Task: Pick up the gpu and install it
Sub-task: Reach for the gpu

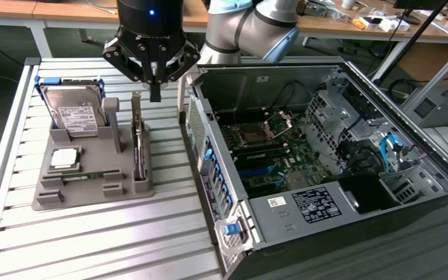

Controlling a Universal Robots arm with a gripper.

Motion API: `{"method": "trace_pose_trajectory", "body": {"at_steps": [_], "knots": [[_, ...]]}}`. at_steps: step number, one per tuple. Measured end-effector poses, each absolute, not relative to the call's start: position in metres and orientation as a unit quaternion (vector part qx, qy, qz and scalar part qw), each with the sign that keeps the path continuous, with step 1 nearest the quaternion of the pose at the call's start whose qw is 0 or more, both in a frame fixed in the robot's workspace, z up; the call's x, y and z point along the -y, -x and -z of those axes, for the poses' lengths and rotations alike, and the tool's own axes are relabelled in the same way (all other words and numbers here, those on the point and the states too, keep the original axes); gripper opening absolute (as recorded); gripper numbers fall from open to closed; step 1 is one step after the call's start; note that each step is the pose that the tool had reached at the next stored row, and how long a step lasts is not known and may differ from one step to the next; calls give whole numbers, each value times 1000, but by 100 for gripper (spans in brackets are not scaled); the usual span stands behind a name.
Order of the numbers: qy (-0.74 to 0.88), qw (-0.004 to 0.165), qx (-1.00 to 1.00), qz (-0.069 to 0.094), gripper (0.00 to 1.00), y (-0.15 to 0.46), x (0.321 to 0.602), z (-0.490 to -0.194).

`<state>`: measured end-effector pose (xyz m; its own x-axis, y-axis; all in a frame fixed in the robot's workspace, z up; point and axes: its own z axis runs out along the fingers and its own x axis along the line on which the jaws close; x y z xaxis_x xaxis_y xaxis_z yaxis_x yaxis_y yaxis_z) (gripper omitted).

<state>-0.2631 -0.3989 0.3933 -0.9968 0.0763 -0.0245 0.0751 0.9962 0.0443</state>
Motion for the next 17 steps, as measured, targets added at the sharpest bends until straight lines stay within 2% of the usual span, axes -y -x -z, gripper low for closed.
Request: {"method": "trace_pose_trajectory", "body": {"at_steps": [17], "knots": [[-38,13,-999,-22,11,276,399,-393]]}}
